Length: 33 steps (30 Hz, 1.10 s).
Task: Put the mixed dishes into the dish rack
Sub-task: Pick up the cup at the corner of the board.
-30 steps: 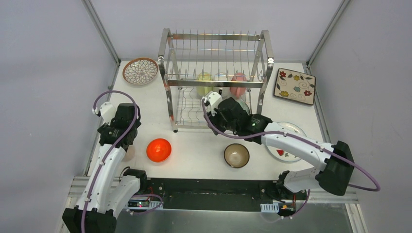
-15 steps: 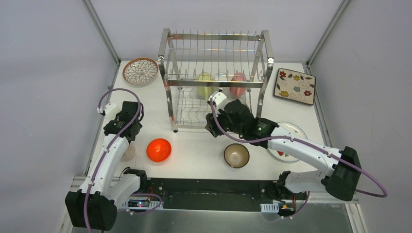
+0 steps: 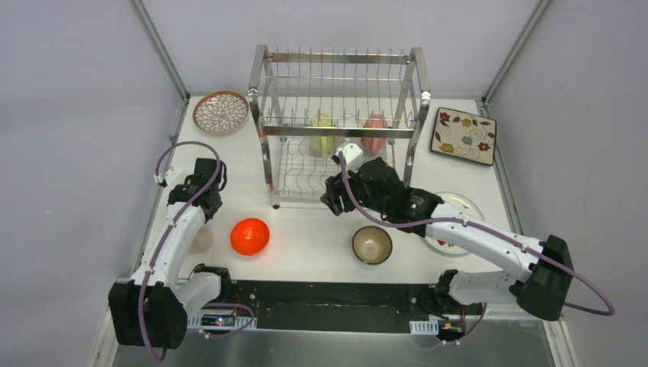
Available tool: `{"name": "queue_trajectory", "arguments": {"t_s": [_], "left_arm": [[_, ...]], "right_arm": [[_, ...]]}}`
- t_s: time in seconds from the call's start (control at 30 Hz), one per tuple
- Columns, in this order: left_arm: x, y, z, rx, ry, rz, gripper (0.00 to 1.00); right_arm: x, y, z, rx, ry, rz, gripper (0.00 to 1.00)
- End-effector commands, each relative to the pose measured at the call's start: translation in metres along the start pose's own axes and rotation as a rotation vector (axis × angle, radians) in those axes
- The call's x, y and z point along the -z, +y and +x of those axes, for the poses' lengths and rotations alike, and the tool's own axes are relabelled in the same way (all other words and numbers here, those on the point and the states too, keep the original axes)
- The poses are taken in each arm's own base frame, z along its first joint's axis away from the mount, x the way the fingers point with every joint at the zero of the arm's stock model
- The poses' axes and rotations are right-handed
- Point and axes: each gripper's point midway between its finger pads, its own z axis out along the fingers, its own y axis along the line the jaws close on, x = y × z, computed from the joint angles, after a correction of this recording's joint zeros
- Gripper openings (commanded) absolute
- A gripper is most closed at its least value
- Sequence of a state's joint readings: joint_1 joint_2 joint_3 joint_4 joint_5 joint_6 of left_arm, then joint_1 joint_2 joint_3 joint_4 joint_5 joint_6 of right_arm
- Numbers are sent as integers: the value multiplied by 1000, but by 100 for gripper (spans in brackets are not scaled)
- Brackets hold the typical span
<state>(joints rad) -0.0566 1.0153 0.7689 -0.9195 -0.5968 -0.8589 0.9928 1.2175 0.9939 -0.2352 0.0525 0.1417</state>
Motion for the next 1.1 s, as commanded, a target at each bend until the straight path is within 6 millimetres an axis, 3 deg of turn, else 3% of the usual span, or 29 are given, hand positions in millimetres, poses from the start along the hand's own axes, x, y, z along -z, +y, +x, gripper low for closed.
{"name": "queue_trajectory", "arguments": {"t_s": [0.0,0.17,0.33,0.57,0.83,1.07], "left_arm": [[-5,0,18,32,76,-8,49],[-3,3,13,40,56,-20,31],[2,6,4,56,29,-26,0],[23,8,-25,94,-34,-15,0],[72,0,-70,205,-115,151,0],[109,3,-79,262,-125,301,0]], "right_arm": [[10,4,-23,-22,-90,-12,59],[12,7,-25,-39,-96,-23,60],[11,8,-21,-65,-96,-28,63],[13,9,-19,-115,-97,-28,71],[10,14,-20,-176,-90,-44,92],[9,11,-18,-189,-81,-22,100]]}}
